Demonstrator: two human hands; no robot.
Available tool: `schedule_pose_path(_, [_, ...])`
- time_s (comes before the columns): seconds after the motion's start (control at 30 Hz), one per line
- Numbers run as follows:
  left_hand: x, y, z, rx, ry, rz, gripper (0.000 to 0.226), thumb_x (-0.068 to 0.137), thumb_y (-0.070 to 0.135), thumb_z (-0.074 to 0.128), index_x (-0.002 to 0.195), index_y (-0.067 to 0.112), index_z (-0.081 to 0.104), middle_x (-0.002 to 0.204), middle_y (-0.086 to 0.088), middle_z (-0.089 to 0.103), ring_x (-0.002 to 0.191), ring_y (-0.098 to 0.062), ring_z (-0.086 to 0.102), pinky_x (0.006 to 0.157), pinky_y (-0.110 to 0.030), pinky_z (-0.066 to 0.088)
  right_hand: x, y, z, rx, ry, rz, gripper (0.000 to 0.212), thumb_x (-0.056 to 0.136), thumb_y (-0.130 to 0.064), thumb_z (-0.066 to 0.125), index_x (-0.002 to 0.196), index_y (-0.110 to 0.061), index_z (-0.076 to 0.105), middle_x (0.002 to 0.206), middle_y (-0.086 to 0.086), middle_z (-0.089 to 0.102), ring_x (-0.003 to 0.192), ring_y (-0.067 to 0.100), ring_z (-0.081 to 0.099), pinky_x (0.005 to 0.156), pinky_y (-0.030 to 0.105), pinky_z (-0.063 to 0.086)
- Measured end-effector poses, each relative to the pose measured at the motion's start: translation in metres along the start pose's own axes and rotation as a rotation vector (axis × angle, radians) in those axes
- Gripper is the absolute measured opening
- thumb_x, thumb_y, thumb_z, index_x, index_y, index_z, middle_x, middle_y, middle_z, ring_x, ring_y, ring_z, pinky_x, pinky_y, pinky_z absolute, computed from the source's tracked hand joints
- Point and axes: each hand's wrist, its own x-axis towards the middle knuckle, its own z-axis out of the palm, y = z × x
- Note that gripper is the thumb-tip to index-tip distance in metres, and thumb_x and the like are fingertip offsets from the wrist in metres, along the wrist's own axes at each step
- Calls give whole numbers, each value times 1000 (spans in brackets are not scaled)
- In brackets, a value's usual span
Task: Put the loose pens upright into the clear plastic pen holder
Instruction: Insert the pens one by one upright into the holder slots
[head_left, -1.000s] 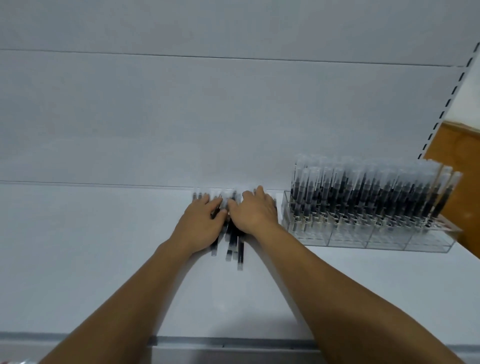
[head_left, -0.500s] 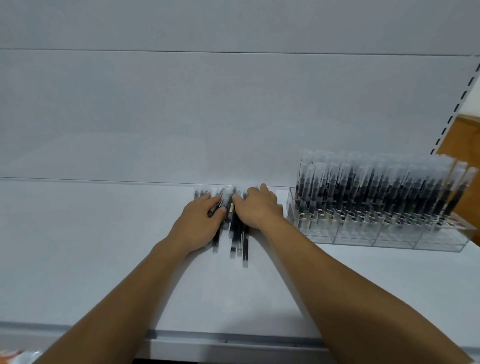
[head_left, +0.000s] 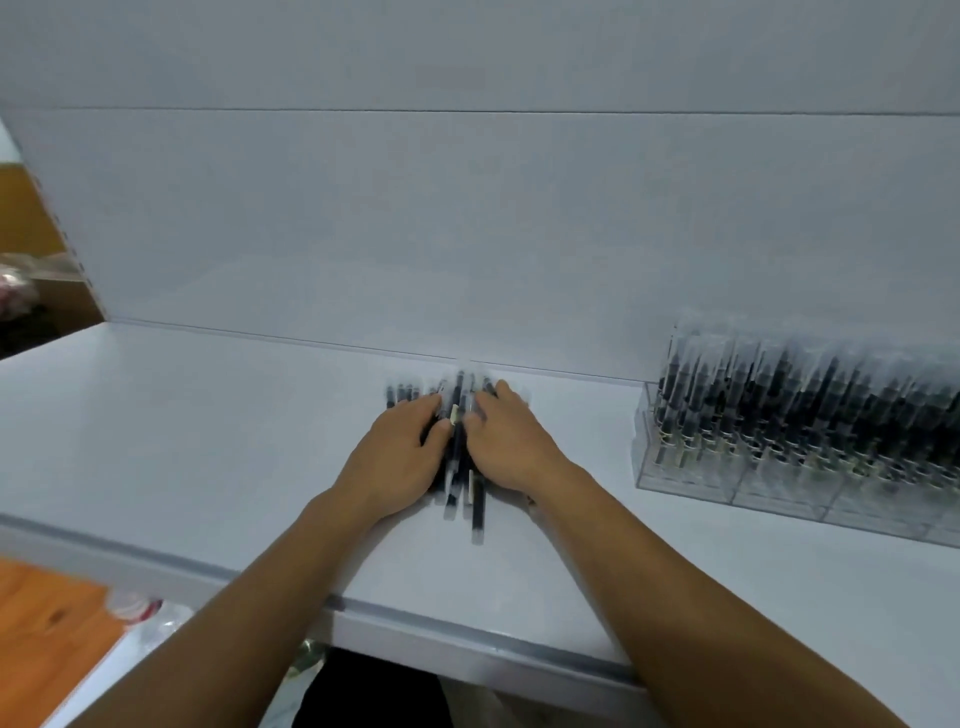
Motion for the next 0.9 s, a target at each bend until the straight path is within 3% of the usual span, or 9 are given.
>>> schedule_pose_path(0.17, [-1, 5, -1, 53, -18, 27, 29, 101, 33, 41, 83, 13, 50, 77, -1, 55, 78, -22, 52, 77, -43, 46, -21, 16, -14, 168, 37, -87, 25, 102, -25, 39, 117, -15, 56, 120, 3, 54, 120, 23, 48, 97, 34, 40])
schedule_pose_path(0.27, [-2, 1, -2, 8, -26, 0, 30, 101, 34, 42, 87, 10, 54, 81, -3, 57, 81, -22, 53, 81, -43, 46, -36, 29, -19, 68, 130, -122, 21, 97, -31, 53, 115, -23, 58, 113, -5, 55, 112, 17, 51, 86, 27, 38])
schedule_pose_path(0.33, [-5, -2, -1, -16, -18, -18, 31, 100, 34, 45, 92, 6, 56, 90, 2, 59, 85, -18, 52, 86, -35, 44, -42, 35, -21, -75, 161, -101, 33, 93, -38, 59, 122, -23, 59, 119, -4, 53, 114, 19, 47, 90, 30, 40])
schedule_pose_path(0.43, [-11, -1, -1, -4, 107, -9, 25, 95, 34, 57, 96, 10, 64, 94, 0, 60, 89, -16, 53, 81, -27, 39, -48, 39, -21, -127, 210, -65, 36, 92, -40, 61, 122, -21, 60, 117, -2, 49, 110, 20, 48, 90, 31, 43])
schedule_pose_path(0.53, [-14, 7, -3, 36, 236, -4, 17, 87, 38, 67, 94, 23, 71, 83, 14, 63, 81, -7, 57, 71, -25, 42, -50, 42, -20, -50, 233, -16, 34, 90, -40, 64, 120, -24, 61, 114, -2, 52, 98, 18, 56, 83, 30, 45])
schedule_pose_path(0.63, [-10, 17, -7, 71, 154, -157, 19, 82, 51, 67, 79, 32, 66, 71, 15, 62, 68, 0, 57, 58, -22, 40, -49, 43, -20, -38, 261, 14, 20, 87, -40, 66, 99, -25, 62, 94, -6, 56, 84, 15, 55, 66, 27, 37])
schedule_pose_path(0.73, [1, 26, -10, 159, 21, -255, 31, 79, 57, 67, 71, 27, 63, 68, 12, 64, 67, -3, 59, 58, -24, 42, -47, 46, -22, 14, 278, 34, 14, 87, -38, 67, 83, -26, 61, 72, -12, 58, 70, 9, 54, 55, 23, 33])
schedule_pose_path(0.9, [19, 37, -10, 299, -131, -327, 44, 76, 61, 67, 64, 20, 58, 62, 6, 61, 64, -13, 58, 60, -27, 43, -48, 46, -22, 153, 285, 44, 20, 87, -46, 66, 83, -26, 64, 67, -10, 64, 66, 4, 59, 59, 21, 42])
